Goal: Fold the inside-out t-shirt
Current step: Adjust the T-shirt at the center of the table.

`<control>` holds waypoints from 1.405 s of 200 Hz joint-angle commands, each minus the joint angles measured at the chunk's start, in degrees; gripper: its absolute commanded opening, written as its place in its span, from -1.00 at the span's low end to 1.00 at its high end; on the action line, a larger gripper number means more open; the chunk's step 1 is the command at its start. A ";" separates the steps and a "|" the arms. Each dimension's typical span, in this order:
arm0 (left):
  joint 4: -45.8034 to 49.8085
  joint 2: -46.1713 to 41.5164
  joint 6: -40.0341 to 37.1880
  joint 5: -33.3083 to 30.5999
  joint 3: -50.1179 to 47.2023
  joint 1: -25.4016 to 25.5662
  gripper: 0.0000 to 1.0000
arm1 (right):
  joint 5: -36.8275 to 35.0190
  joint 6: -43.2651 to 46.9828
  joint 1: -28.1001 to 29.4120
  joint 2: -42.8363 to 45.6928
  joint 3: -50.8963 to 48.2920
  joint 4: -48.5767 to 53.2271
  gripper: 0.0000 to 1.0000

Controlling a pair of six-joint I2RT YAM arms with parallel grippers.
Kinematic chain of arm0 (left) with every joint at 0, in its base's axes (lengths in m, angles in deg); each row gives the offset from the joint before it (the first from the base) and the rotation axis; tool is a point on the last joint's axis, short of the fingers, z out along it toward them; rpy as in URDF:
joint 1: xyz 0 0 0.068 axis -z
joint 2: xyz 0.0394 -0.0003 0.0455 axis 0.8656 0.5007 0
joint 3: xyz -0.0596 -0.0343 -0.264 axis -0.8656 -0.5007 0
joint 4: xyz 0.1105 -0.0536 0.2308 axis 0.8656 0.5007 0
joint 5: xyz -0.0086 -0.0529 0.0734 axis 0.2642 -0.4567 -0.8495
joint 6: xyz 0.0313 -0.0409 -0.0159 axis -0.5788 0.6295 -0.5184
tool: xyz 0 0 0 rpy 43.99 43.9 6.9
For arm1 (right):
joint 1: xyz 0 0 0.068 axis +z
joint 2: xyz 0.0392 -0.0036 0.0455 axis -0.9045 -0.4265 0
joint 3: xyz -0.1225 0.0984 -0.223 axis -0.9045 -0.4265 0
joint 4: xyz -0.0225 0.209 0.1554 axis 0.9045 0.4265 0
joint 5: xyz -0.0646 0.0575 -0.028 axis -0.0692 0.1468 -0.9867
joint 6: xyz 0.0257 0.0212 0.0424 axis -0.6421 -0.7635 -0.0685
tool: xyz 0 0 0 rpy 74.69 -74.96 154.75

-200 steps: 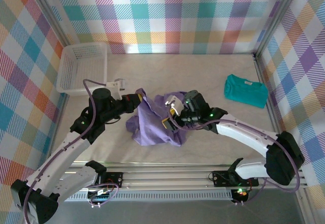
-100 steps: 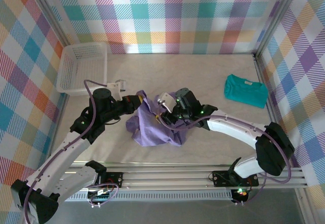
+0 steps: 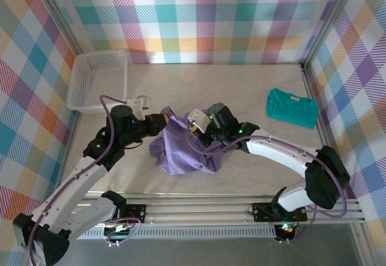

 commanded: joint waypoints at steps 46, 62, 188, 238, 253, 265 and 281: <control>2.55 -1.56 -6.79 -4.03 -4.84 -1.01 -0.96 | 13.73 0.27 -3.74 2.13 8.40 14.45 -1.00; -0.88 -1.29 -7.02 -3.10 -7.84 -1.01 -0.92 | 15.78 -1.01 -4.65 1.85 10.31 19.30 -1.00; -11.50 2.38 -9.30 -10.73 -15.43 -1.25 -0.43 | 20.25 -6.45 -9.87 -8.64 17.30 33.55 -1.00; -11.08 15.82 -10.44 -0.88 -7.28 -2.08 -0.11 | 20.40 -7.50 -10.39 -8.68 15.63 33.01 -1.00; -11.46 18.78 -11.78 -0.53 -5.35 -2.52 -0.01 | 20.66 -7.52 -10.40 -8.68 15.46 32.94 -1.00; -11.93 21.09 -12.46 0.91 -4.06 -3.36 0.09 | 20.64 -7.53 -10.42 -8.68 15.45 32.84 -1.00; -11.88 24.63 -12.85 5.32 -1.97 -4.81 0.17 | 20.60 -7.44 -10.47 -8.68 15.45 32.97 -1.00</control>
